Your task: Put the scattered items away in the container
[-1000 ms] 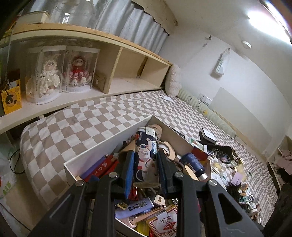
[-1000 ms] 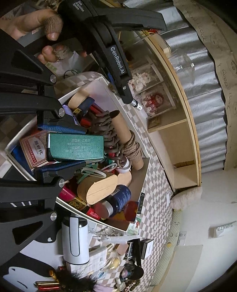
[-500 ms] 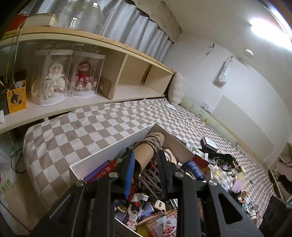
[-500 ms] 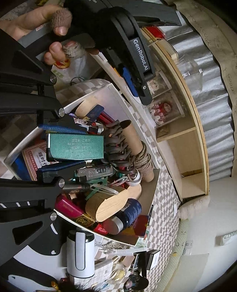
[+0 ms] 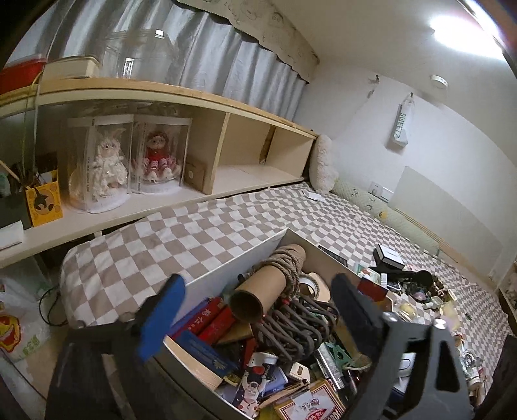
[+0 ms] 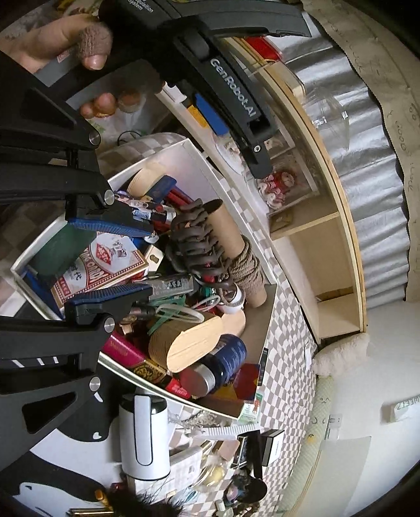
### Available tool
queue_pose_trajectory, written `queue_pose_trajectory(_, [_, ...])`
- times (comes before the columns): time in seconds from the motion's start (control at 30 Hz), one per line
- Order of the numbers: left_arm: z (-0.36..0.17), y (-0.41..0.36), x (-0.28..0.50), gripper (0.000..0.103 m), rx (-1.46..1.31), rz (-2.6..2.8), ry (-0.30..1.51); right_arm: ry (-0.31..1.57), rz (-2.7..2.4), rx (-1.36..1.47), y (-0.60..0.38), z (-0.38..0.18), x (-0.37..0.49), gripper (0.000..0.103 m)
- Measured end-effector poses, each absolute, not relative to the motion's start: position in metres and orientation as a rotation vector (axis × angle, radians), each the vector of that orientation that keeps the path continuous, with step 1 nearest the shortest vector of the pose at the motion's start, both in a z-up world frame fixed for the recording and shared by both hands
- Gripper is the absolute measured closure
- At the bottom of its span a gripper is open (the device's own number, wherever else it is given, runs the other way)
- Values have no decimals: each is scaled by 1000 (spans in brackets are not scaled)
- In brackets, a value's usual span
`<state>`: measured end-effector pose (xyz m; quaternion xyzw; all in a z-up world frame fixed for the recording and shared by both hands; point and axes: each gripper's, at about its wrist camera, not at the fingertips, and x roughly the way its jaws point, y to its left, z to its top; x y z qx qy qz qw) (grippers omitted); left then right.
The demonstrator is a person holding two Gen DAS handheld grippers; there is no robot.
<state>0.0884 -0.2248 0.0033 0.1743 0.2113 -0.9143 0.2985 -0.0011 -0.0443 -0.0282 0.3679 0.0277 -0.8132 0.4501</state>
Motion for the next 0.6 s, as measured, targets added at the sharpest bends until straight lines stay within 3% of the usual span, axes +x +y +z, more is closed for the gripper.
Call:
queue_pose_trajectory(0.13, [3, -226, 88, 4, 466, -2414, 555, 109, -2028, 945, -44, -31, -2, 71])
queue_pose_trajectory(0.2, [2, -227, 88, 1, 466, -2407, 556, 114, -2069, 929, -40, -30, -1, 47])
queue_pose_trajectory(0.23, [2, -227, 88, 0, 465, -2404, 557, 105, -2098, 912, -37, -29, -1, 14])
queue_pose_trajectory(0.27, [2, -227, 88, 0, 466, -2401, 556, 97, -2128, 895, -34, -28, 0, 0])
queue_pose_trajectory(0.6, [-1, -225, 84, 0, 496, -2394, 538, 101, -2200, 882, -17, -21, -8, 0])
